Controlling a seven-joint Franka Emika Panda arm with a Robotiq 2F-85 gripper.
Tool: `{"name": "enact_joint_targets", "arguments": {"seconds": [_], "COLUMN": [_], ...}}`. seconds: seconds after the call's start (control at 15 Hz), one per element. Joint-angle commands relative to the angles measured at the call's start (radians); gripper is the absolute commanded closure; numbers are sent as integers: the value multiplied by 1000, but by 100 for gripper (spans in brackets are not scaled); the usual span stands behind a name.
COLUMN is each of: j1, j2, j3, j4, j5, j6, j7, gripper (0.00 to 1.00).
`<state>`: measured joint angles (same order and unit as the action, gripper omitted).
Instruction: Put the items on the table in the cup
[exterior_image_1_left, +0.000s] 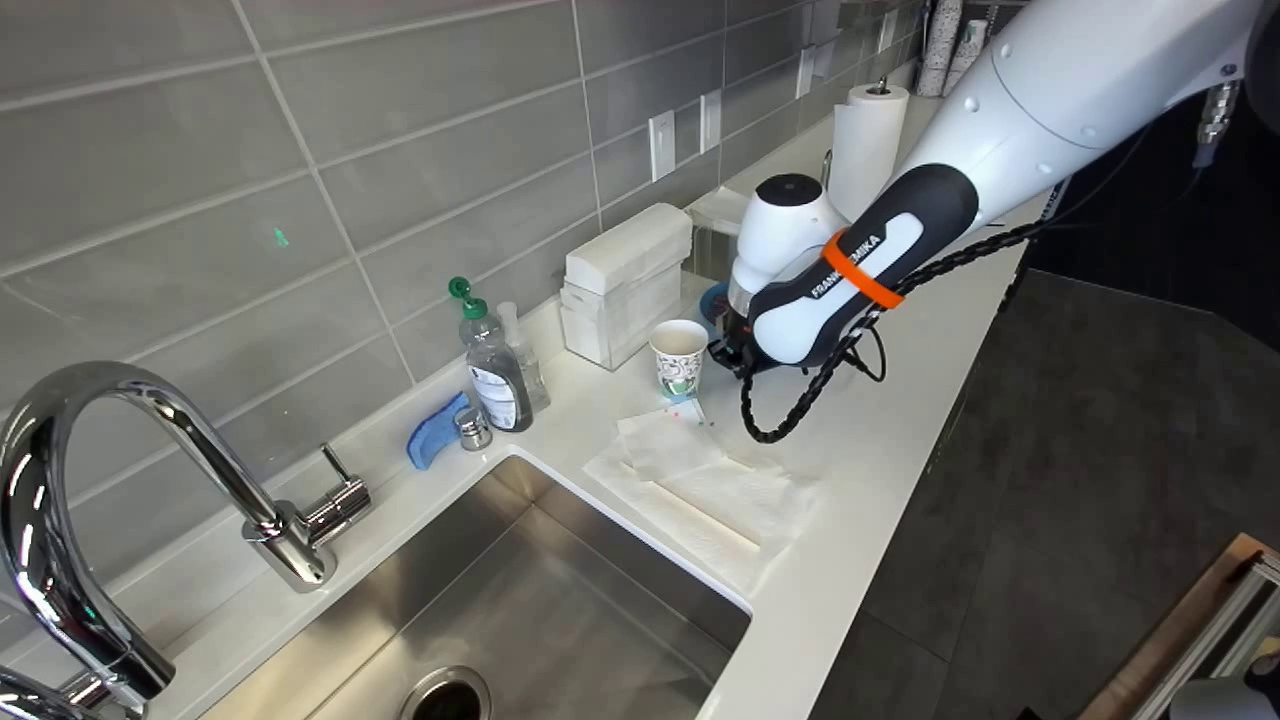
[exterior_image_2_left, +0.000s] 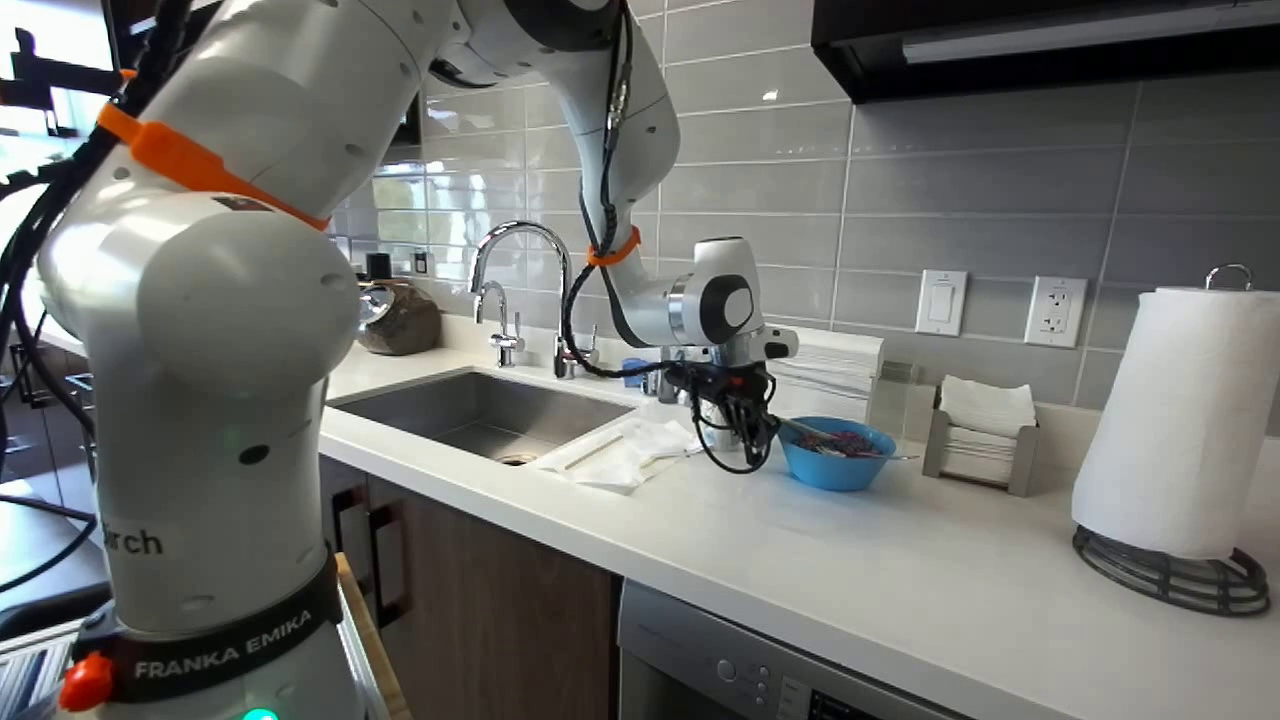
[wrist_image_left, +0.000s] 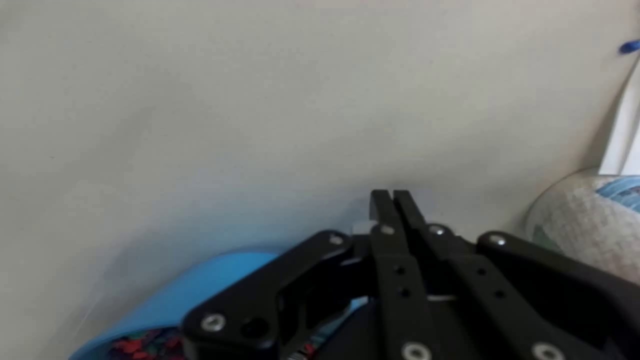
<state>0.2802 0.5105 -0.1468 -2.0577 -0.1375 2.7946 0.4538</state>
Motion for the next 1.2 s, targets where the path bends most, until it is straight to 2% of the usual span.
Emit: {"name": "enact_joint_targets", "arguments": {"seconds": [0.0, 0.27, 0.4, 0.67, 1.0, 1.13], "j1": [-16, -53, -70, -119, -148, -158], "j2": [-119, -239, -289, -332, -285, -263], "j3": [31, 73, 85, 151, 239, 275], "j4": [-56, -83, -97, -125, -129, -129], "j5": [17, 19, 11, 88, 230, 273], "j6": [-119, -219, -223, -77, 87, 119], "j7": [-51, -89, -94, -181, -301, -347], "gripper": [99, 99, 99, 99, 99, 99]}}
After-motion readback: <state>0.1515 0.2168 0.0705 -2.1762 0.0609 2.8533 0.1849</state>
